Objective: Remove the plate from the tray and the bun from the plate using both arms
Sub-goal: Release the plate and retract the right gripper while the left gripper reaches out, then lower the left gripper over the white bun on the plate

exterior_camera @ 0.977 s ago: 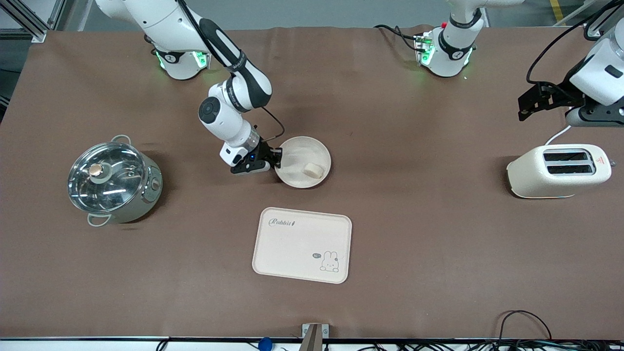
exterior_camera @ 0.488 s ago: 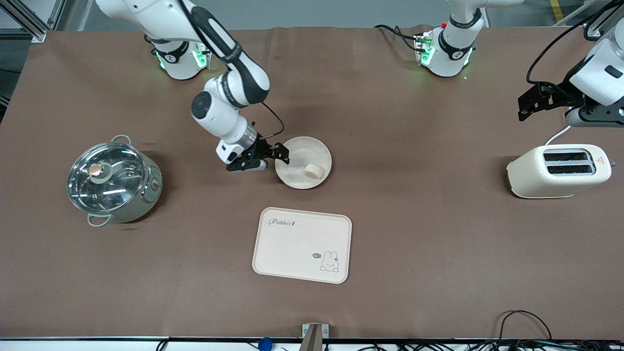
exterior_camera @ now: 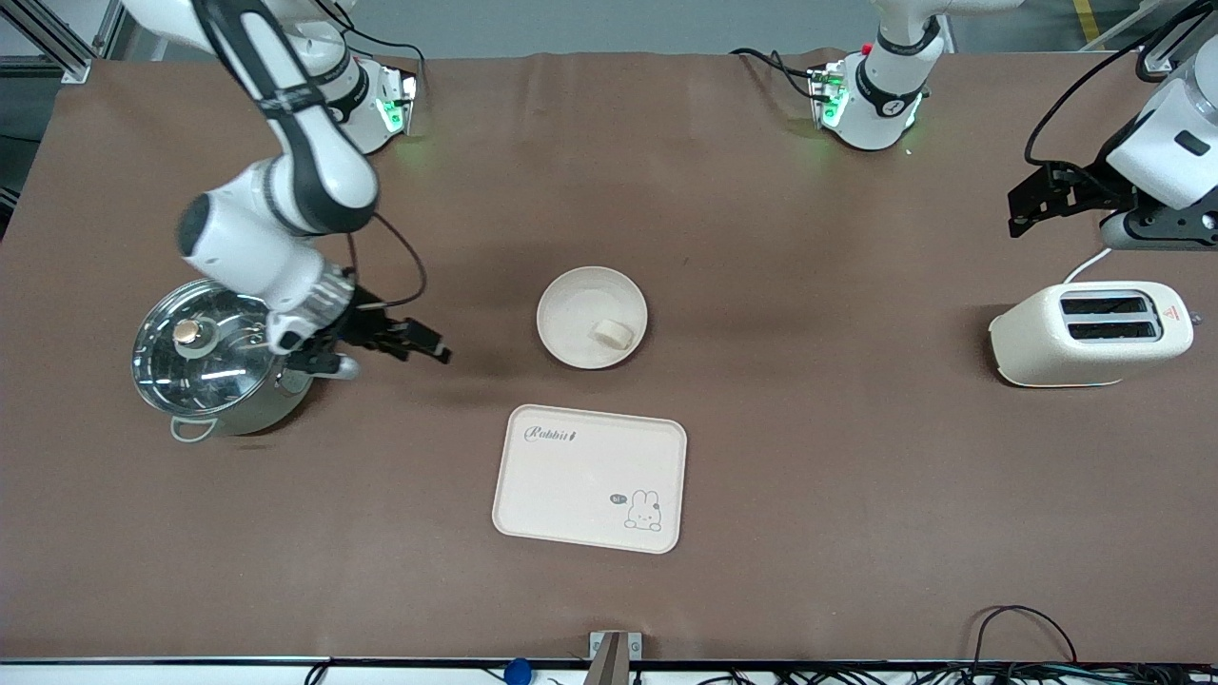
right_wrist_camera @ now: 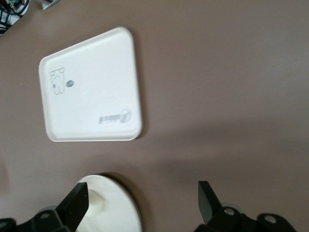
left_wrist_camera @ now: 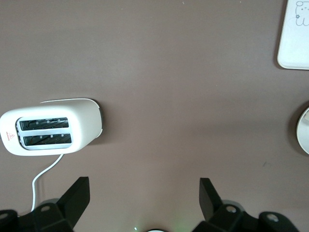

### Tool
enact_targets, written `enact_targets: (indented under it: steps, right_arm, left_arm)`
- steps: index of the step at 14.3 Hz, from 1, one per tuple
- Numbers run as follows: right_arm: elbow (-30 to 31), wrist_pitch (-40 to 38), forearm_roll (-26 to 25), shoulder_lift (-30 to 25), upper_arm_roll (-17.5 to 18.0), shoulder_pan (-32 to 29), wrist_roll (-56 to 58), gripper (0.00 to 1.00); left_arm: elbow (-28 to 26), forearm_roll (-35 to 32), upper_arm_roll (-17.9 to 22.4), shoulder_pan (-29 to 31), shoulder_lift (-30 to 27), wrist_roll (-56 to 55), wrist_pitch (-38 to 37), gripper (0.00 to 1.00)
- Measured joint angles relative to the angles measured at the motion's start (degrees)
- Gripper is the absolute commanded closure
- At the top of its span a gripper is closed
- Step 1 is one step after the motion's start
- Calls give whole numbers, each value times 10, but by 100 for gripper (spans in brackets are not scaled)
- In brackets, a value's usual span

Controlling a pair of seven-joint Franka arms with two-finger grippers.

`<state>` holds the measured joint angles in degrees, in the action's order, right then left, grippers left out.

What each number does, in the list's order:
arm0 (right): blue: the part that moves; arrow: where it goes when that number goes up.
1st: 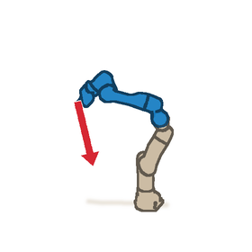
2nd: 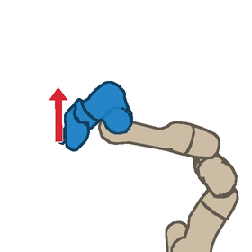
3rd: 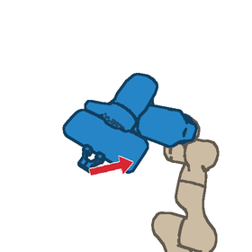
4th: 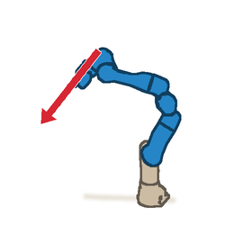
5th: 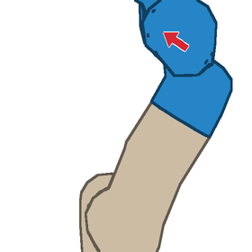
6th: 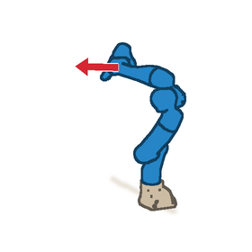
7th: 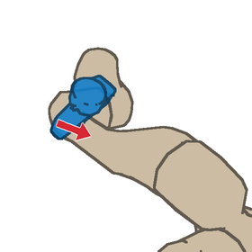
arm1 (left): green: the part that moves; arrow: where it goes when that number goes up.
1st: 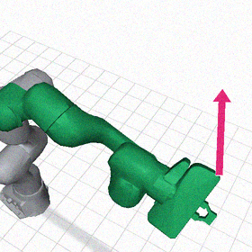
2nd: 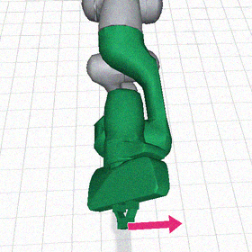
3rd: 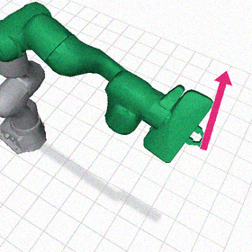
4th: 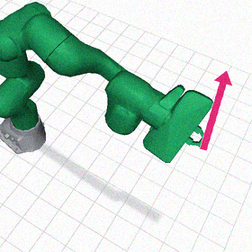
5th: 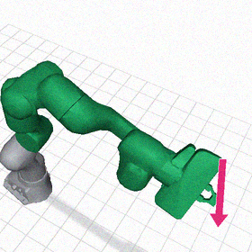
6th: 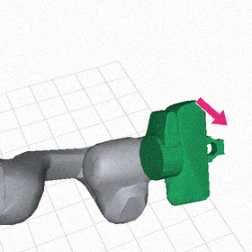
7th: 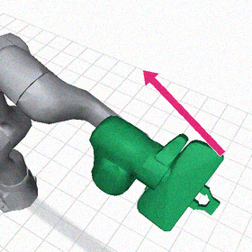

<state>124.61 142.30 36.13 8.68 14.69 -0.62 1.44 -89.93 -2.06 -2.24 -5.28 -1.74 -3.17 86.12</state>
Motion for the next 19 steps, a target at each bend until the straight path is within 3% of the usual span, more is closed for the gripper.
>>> enact_targets:
  steps: [3, 6, 9, 14, 19]
  right_arm:
    - [-20, -145, -79, -52, -29, -82, 55, 0]
    - [-101, -356, -174, -104, -104, -87, 67, 0]
    - [-167, -469, -240, -163, -125, -84, 68, 0]
    - [-288, -559, -374, -199, -125, -49, 37, 0]
    - [-298, -561, -397, -191, -123, -35, 16, 0]
  left_arm:
    - [0, 1, -2, -1, 4, 0, 0, 0]
    - [-1, 18, -8, -10, 16, -29, 6, 0]
    - [-2, 21, -45, -27, 59, -105, 53, 0]
    - [-2, 21, -116, -73, 156, -304, 147, 0]
    - [-2, 21, -118, -168, 254, -499, 235, 0]
